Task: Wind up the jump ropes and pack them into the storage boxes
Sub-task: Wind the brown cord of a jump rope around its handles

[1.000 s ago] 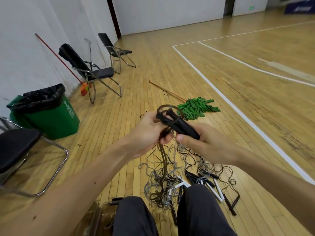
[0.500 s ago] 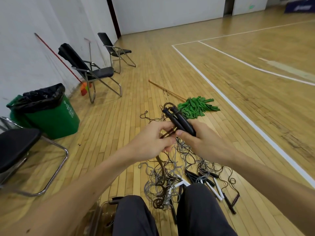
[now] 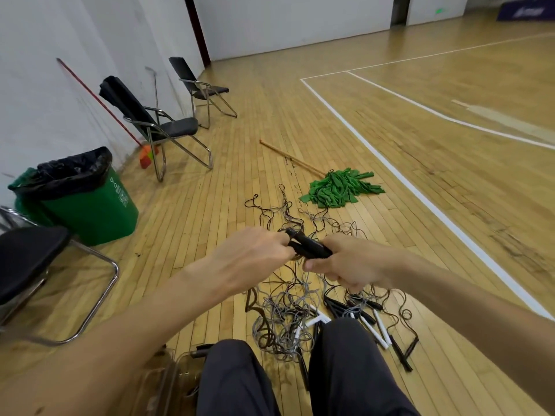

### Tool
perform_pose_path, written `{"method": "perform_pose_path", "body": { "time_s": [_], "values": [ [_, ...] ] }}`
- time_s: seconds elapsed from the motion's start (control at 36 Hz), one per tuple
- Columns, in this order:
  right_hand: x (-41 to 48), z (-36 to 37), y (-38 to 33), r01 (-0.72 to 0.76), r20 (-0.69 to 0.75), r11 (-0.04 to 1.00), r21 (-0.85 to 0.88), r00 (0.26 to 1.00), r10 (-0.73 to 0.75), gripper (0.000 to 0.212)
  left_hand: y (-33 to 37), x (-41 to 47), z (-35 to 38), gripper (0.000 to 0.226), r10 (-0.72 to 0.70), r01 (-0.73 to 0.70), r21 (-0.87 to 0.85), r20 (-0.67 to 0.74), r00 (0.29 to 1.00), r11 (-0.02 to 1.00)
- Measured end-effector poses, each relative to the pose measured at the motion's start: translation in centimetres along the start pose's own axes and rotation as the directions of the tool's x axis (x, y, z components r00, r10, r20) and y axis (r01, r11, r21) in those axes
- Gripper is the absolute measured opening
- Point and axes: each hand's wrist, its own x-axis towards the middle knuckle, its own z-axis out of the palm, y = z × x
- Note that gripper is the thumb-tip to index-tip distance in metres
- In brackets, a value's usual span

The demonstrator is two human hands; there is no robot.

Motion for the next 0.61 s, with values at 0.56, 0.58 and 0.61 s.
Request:
{"method": "perform_pose_path", "body": {
  "time_s": [0.56, 0.58, 0.61],
  "values": [
    [-1.5, -1.6, -2.9, 0.040, 0.471, 0.875, -0.482, 0.854, 0.220, 0.013, 0.2, 0.1, -3.3, 0.032, 0.176, -0.095, -0.452, 0.142, 0.974, 0.887],
    [-1.7, -1.6, -3.0, 0.059, 0.504, 0.878, -0.475, 0.836, 0.216, 0.012, 0.3, 0.2, -3.7, 0.032, 0.158, -0.047, -0.516, 0.173, 0.972, 0.856],
    [-1.8, -1.7, -3.1, 0.079, 0.533, 0.883, -0.464, 0.820, 0.207, 0.016, 0.4, 0.2, -4.0, 0.034, 0.140, 0.001, -0.579, 0.199, 0.970, 0.815]
  ]
}}
